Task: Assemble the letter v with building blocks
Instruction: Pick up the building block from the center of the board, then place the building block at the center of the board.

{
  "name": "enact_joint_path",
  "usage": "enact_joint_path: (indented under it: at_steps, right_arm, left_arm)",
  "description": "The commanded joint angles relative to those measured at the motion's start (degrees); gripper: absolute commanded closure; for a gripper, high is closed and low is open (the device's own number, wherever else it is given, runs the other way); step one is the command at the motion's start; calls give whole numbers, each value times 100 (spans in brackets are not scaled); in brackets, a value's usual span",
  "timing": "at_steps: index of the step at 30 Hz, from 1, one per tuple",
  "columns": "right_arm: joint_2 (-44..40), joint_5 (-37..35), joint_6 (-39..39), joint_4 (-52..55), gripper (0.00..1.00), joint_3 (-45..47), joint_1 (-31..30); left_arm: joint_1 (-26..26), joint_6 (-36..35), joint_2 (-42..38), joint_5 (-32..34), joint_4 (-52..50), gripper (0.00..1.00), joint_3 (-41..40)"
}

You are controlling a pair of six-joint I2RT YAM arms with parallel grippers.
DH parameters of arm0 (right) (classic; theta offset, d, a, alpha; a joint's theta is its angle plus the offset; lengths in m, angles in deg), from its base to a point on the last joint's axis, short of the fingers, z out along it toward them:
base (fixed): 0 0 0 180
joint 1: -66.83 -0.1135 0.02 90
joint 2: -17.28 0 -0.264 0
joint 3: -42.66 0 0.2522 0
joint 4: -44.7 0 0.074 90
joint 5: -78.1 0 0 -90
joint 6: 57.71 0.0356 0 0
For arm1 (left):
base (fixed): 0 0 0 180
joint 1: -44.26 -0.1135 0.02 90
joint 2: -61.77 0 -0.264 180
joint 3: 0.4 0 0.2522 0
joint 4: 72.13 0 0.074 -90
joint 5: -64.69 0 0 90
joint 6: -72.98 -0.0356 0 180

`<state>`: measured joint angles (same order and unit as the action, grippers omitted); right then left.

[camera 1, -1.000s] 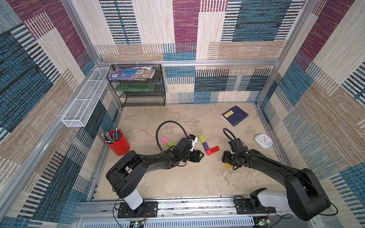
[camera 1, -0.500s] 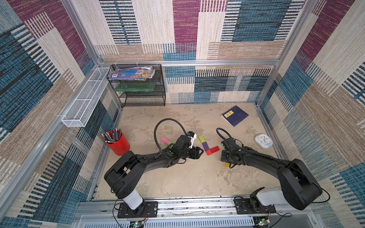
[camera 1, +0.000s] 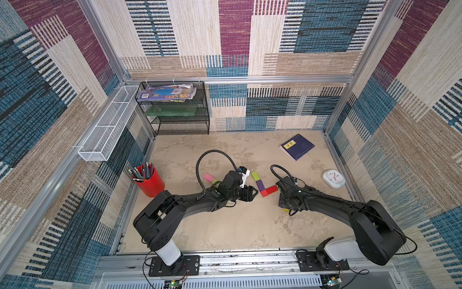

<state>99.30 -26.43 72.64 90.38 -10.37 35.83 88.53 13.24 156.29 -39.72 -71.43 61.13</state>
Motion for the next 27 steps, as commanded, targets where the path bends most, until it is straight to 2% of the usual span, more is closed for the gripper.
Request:
enact_joint_path:
  at_steps: [1,6,12,21,27]
  right_arm:
    - [-21,137,-165,388,90,-263,46]
    - [-27,29,-458,308,89,-877,484]
    - [463,136,-762,116,87,-1298,835]
    - [1329,311,-889,-368,85,-1710,1026]
    - [1774,250,-766,-476,77,-1875,1137]
  left_arm:
    - [-6,-160,-85,-83,-164,42,81]
    - [3,-228,-143,-90,-321,42,140]
    - [3,-257,-180,-70,-468,42,176]
    - [3,-343,-59,-130,-699,43,367]
    - [3,-596,204,-176,-1218,43,837]
